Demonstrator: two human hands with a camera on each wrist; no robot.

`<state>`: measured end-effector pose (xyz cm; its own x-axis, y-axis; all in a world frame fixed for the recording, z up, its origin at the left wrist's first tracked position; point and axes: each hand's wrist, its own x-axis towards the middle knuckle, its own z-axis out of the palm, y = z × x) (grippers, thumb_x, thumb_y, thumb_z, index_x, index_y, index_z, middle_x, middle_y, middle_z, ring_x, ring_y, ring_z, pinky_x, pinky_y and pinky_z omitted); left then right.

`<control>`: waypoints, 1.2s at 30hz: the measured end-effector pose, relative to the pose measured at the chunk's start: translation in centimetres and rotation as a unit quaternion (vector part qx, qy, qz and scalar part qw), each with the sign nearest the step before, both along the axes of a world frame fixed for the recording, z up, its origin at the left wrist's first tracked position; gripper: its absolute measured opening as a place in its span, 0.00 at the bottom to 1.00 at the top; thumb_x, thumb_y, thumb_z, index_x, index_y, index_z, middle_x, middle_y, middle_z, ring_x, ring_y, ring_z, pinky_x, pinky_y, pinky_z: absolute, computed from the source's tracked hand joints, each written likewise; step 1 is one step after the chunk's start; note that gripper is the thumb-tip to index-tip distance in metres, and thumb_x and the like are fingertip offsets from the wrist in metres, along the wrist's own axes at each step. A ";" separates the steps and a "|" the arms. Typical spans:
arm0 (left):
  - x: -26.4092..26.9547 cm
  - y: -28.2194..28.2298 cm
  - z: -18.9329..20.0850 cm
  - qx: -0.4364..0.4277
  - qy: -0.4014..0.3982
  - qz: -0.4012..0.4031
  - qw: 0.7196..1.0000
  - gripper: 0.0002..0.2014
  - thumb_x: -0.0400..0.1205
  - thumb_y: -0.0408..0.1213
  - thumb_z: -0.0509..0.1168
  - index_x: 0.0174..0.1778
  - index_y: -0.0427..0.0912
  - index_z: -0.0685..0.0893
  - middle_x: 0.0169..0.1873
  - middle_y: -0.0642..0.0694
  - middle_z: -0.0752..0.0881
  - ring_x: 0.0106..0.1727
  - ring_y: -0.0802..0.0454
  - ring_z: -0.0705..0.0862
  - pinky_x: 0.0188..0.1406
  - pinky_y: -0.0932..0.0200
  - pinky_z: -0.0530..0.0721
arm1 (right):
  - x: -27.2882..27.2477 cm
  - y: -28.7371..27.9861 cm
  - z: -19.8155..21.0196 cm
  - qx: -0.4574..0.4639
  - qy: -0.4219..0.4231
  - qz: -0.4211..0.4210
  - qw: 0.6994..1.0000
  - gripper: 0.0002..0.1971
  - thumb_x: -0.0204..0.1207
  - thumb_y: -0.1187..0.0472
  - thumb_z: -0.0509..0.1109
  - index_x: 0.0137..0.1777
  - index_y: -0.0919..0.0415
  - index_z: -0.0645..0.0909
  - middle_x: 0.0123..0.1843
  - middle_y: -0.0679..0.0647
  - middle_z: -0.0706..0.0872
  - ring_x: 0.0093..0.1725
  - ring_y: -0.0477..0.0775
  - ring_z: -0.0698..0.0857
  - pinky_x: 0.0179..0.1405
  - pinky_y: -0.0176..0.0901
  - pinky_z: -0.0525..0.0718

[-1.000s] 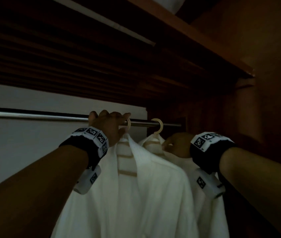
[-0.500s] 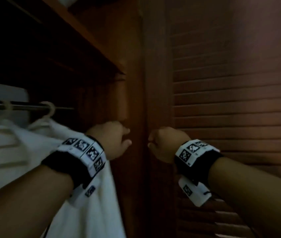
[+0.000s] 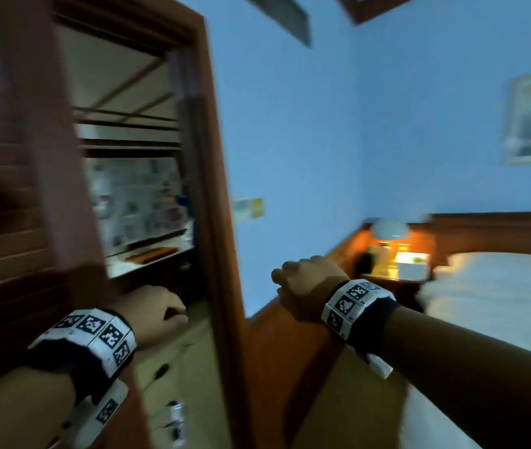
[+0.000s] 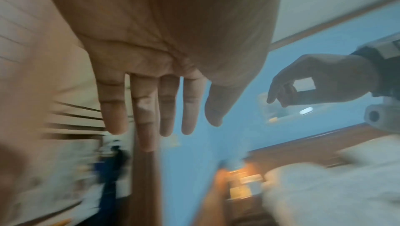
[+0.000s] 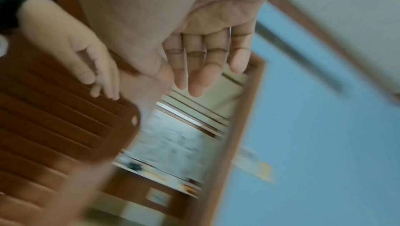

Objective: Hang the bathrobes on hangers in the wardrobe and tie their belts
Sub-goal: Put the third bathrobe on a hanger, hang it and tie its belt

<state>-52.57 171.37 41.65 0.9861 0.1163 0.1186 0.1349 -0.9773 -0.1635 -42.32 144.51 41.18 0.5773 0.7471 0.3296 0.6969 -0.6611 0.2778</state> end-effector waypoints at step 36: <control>46.6 -117.7 -32.7 -0.095 0.285 -0.554 0.776 0.14 0.81 0.51 0.64 0.57 0.52 0.87 0.58 0.53 0.87 0.56 0.54 0.85 0.58 0.63 0.78 | 8.2 -109.7 -28.0 0.278 0.164 -0.736 0.595 0.10 0.76 0.47 0.60 0.51 0.43 0.81 0.49 0.45 0.87 0.45 0.51 0.85 0.45 0.46 0.86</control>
